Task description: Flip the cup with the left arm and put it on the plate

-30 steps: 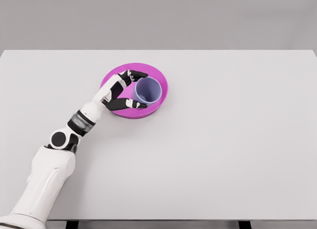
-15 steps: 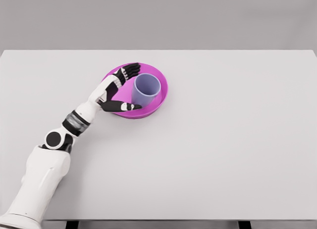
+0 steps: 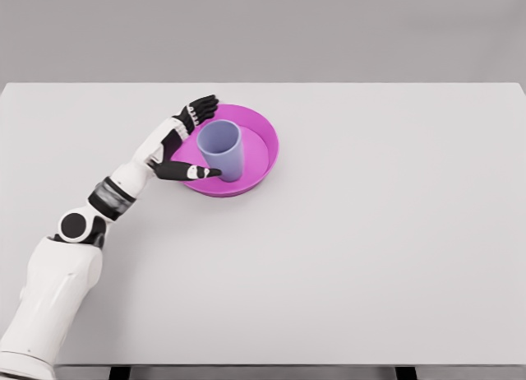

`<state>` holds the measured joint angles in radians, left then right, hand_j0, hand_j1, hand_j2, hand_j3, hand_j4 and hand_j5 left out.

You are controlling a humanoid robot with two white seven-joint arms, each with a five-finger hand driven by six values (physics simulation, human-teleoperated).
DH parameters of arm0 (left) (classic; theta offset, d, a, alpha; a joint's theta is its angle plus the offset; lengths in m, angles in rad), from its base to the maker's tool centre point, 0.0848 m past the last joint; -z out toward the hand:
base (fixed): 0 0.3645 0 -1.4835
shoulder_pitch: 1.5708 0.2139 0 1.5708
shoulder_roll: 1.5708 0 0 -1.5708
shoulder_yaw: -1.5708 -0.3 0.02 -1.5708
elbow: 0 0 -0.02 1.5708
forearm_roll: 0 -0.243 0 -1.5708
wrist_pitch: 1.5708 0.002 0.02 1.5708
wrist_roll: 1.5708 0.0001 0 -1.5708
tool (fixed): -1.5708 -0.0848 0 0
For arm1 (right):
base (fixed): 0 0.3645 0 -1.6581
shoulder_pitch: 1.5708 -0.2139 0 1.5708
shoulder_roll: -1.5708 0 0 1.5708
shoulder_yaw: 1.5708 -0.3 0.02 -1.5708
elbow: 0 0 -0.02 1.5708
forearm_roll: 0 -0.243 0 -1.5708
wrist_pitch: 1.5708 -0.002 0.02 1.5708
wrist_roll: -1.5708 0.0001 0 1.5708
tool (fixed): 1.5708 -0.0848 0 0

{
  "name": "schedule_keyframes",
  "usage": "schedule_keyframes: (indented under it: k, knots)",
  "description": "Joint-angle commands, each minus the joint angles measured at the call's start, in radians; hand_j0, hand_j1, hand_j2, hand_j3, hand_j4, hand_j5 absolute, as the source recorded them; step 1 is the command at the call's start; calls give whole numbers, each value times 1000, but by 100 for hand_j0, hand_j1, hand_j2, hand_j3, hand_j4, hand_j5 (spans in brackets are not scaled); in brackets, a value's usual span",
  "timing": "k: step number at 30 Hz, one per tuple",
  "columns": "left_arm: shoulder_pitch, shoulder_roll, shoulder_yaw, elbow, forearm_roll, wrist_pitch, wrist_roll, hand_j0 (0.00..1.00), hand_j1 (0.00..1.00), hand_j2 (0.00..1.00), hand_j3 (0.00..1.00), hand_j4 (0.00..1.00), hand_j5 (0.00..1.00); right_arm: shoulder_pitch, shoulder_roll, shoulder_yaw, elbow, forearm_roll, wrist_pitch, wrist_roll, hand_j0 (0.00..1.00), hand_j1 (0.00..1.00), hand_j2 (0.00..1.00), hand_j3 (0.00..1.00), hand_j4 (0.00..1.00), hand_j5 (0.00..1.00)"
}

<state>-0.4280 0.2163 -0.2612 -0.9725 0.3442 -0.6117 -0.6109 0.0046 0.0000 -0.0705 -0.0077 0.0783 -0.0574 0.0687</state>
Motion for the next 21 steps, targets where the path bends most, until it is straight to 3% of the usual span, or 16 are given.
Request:
schedule_keyframes:
  k: [1, 9, 21]
  knots:
    - [0, 14, 0, -3, 7, 1, 0, 100, 100, 100, 100, 100, 100, 0, 0, 0, 0, 0, 1, 0, 100, 100, 100, 100, 100, 100]
    - [0, 23, 0, -5, 9, 1, 0, 100, 100, 100, 100, 100, 100, 0, 0, 0, 0, 0, -1, 0, 100, 100, 100, 100, 100, 100]
    - [2, 142, 0, -20, 10, 1, 0, 100, 100, 100, 100, 100, 100, 0, 0, 0, 0, 0, -1, 0, 100, 100, 100, 100, 100, 100]
